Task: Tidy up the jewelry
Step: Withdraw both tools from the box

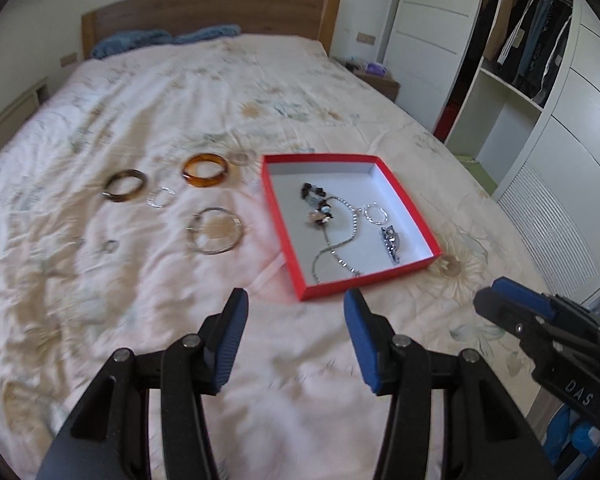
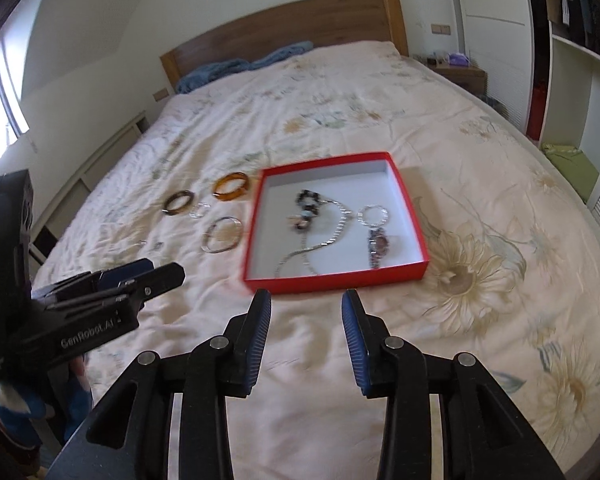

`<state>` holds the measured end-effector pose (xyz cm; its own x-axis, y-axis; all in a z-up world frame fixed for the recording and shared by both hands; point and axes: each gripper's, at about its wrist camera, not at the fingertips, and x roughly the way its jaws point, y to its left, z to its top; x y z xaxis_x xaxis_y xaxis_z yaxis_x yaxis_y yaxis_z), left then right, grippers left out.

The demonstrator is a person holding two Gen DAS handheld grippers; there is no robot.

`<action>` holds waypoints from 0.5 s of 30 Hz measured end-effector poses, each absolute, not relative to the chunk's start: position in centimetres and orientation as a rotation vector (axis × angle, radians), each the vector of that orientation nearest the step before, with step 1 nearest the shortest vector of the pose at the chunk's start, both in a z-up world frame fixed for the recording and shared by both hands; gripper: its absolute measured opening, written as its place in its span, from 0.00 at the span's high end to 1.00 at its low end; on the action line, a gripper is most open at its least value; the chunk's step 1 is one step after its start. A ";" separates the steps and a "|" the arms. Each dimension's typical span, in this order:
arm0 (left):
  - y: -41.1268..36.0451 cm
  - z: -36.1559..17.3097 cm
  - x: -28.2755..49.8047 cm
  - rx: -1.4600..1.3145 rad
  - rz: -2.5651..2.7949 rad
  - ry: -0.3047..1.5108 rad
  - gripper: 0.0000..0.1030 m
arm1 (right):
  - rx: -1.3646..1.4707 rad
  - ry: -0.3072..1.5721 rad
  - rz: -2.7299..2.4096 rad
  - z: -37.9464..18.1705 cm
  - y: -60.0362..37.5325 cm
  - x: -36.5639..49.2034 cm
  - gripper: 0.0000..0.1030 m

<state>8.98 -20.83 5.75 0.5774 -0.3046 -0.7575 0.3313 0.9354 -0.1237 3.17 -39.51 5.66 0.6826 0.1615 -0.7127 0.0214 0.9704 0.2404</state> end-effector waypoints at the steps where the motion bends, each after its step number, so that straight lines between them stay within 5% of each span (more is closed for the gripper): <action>1: -20.3 6.2 8.2 0.039 -0.365 0.869 0.54 | 0.236 0.810 0.086 6.0 -39.0 2.6 0.64; 15: -11.7 11.4 -1.1 0.037 -0.247 0.714 0.54 | 0.162 0.698 0.171 10.6 -30.3 -4.1 0.57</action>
<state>-1.12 -11.73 11.45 0.7282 -0.2114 -0.6520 0.2368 0.9703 -0.0501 -4.11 -30.28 10.65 0.7535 0.2098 -0.6231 -0.1021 0.9735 0.2044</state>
